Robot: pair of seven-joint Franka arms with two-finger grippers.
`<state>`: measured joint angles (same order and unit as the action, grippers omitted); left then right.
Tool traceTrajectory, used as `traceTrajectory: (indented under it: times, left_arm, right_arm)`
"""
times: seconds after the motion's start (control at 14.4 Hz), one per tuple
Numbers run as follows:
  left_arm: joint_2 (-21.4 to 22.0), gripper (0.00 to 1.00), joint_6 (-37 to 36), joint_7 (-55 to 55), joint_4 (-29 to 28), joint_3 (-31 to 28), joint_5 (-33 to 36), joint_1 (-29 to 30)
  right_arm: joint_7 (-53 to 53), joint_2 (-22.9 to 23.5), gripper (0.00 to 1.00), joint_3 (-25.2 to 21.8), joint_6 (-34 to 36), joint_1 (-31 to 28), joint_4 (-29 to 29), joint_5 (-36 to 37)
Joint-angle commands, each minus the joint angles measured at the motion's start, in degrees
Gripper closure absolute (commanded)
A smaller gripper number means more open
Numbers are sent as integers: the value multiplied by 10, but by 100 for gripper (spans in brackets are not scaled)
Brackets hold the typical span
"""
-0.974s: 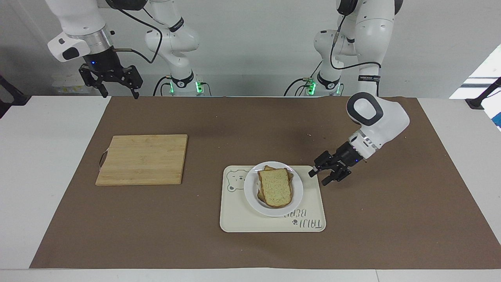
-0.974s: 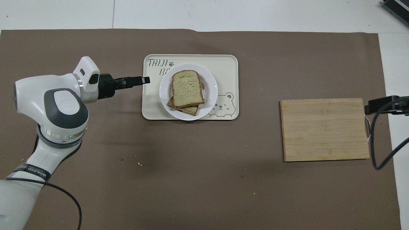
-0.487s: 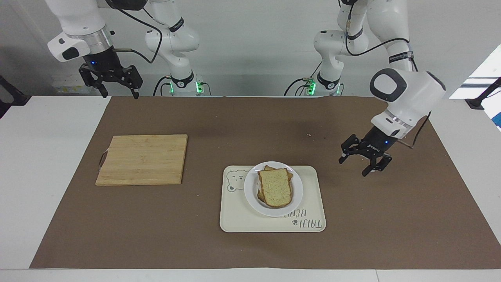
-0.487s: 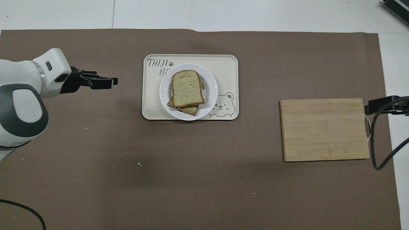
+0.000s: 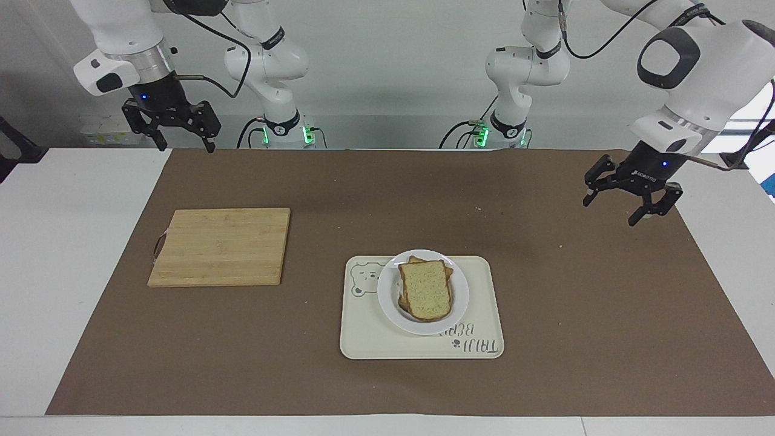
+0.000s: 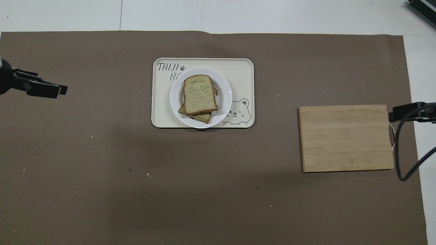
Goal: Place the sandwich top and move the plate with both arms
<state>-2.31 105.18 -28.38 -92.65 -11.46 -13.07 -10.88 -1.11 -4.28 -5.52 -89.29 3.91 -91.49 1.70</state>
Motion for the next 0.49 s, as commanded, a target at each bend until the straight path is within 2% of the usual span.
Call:
traceTrajectory:
  times: [0.0, 0.21, 0.42]
  left_arm:
    - [25, 0, -80, 44, 40, -2, 47, -1]
    - [28, 0, -160, 92, 85, 4, 94, -5]
    - [30, 0, -195, 119, 101, 0, 103, -5]
  right_arm:
    - [8, 3, 0, 2, 1, -4, 7, 2]
    - [7, 2, 0, 2, 1, -4, 7, 2]
    - [8, 2, 0, 2, 1, -4, 7, 2]
